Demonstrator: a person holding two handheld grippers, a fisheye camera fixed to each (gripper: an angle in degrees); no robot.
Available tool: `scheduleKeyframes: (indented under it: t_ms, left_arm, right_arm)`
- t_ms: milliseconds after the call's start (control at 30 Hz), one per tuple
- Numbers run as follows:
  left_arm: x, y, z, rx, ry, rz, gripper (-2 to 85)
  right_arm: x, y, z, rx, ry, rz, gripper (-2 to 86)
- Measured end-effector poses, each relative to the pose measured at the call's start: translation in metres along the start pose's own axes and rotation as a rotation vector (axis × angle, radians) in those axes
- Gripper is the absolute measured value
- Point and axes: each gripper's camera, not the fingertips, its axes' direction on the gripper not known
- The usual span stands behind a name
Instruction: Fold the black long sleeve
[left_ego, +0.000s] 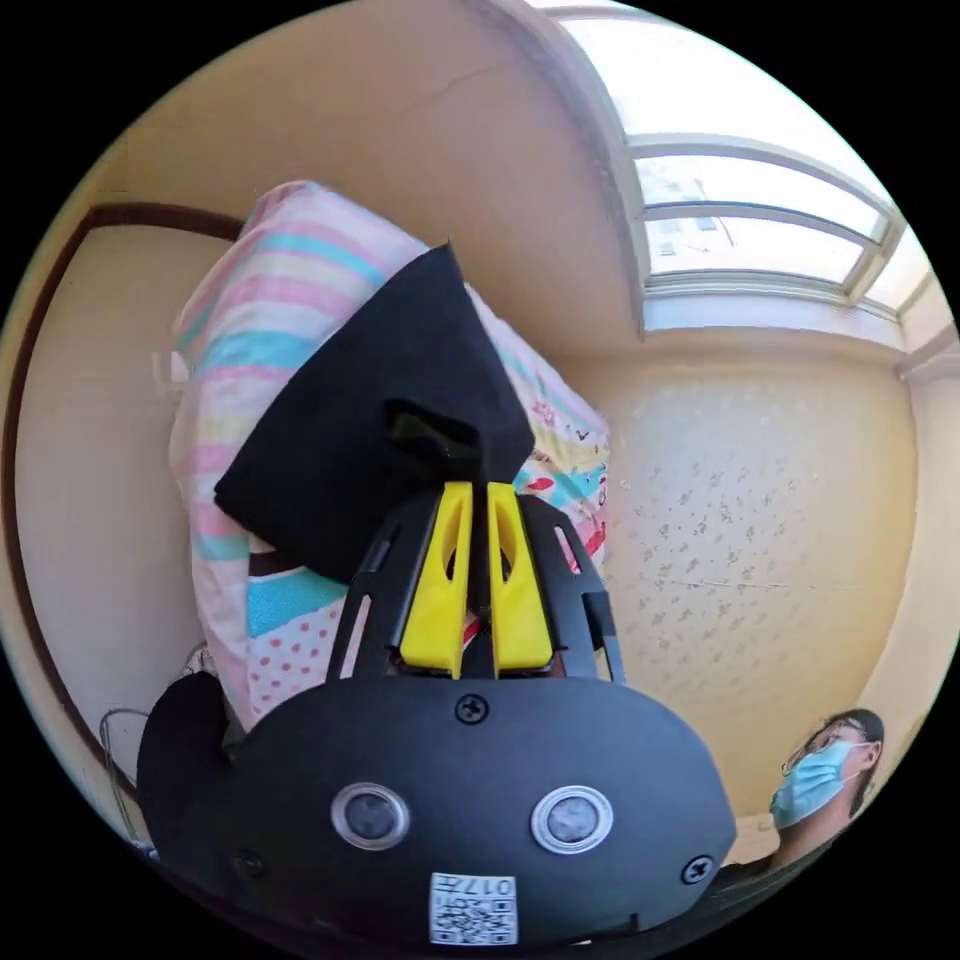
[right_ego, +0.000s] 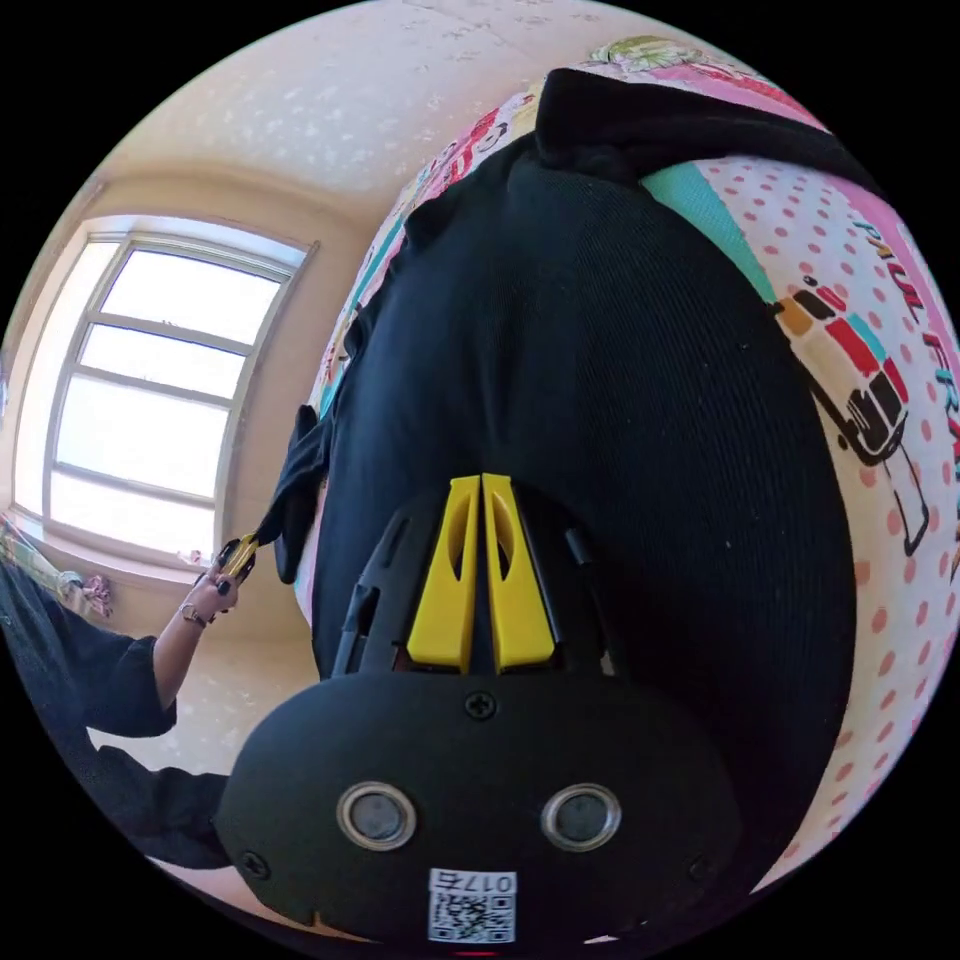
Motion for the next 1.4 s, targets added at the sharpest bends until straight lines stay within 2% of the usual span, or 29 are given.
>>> scheduleKeyframes:
  t_ms: [100,200,267,433,500,533,567,700,800,867,1000,1033,1067,1100,1133,1200,1267,1400]
  left_arm:
    - [0.079,0.003,0.007,-0.011,0.05,0.252,3.5]
    - [0.164,0.033,0.05,-0.106,0.136,0.537,3.3]
    - [0.227,0.082,0.111,-0.248,0.209,0.759,3.3]
    - [0.296,0.239,0.261,-0.568,0.292,1.074,3.4]
    - [0.296,0.302,0.316,-0.66,0.248,1.137,3.9]
    - [0.287,0.337,0.349,-0.712,0.17,1.156,4.6]
    - [0.274,0.359,0.37,-0.734,0.11,1.135,5.6]
    - [0.214,0.367,0.368,-0.732,0.106,0.998,6.5]
    - [0.142,0.341,0.339,-0.745,-0.053,0.874,9.0]
    - [0.082,0.32,0.301,-0.707,-0.255,0.803,10.5]
    - [0.005,0.313,0.254,-0.715,-0.561,0.707,14.0]
    - [-0.019,0.321,0.248,-0.767,-0.621,0.667,14.6]
    - [-0.041,0.335,0.245,-0.831,-0.658,0.619,14.4]
    - [-0.05,0.344,0.243,-0.859,-0.667,0.604,13.9]
    - [-0.057,0.363,0.239,-0.853,-0.685,0.645,12.0]
    - [-0.056,0.386,0.24,-0.865,-0.748,0.79,7.8]
    - [-0.05,0.392,0.243,-0.934,-0.759,0.843,4.3]
    - [-0.043,0.375,0.23,-0.938,-0.749,0.77,4.0]
  right_arm:
    - [0.011,0.008,-0.008,0.041,-0.098,-0.005,0.4]
    - [0.018,0.01,-0.013,0.047,-0.175,0.007,0.2]
    - [0.02,0.011,-0.015,0.055,-0.212,0.007,0.2]
    - [0.016,0.012,-0.017,0.065,-0.279,0.006,0.2]
    - [0.013,0.012,-0.017,0.069,-0.296,0.004,0.2]
    - [0.011,0.012,-0.016,0.071,-0.307,0.004,0.2]
    - [0.009,0.012,-0.015,0.072,-0.311,0.003,0.3]
    - [-0.006,0.005,-0.011,0.051,-0.324,0.028,0.8]
    - [-0.023,-0.007,-0.013,-0.045,-0.325,0.074,2.1]
    - [-0.046,-0.009,-0.03,-0.074,-0.23,0.018,3.6]
    - [-0.097,0.012,-0.09,-0.017,0.22,-0.033,7.7]
    - [-0.103,0.022,-0.094,-0.049,0.357,-0.028,8.9]
    - [-0.106,0.026,-0.092,-0.084,0.405,-0.04,9.4]
    - [-0.11,0.036,-0.081,-0.204,0.459,-0.103,10.1]
    - [-0.114,0.047,-0.061,-0.367,0.483,-0.19,10.4]
    - [-0.135,0.064,-0.052,-0.399,0.534,-0.337,9.0]
    - [-0.153,0.063,-0.053,-0.467,0.541,-0.348,5.2]
    - [-0.186,0.047,-0.083,-0.502,0.375,-0.222,3.7]
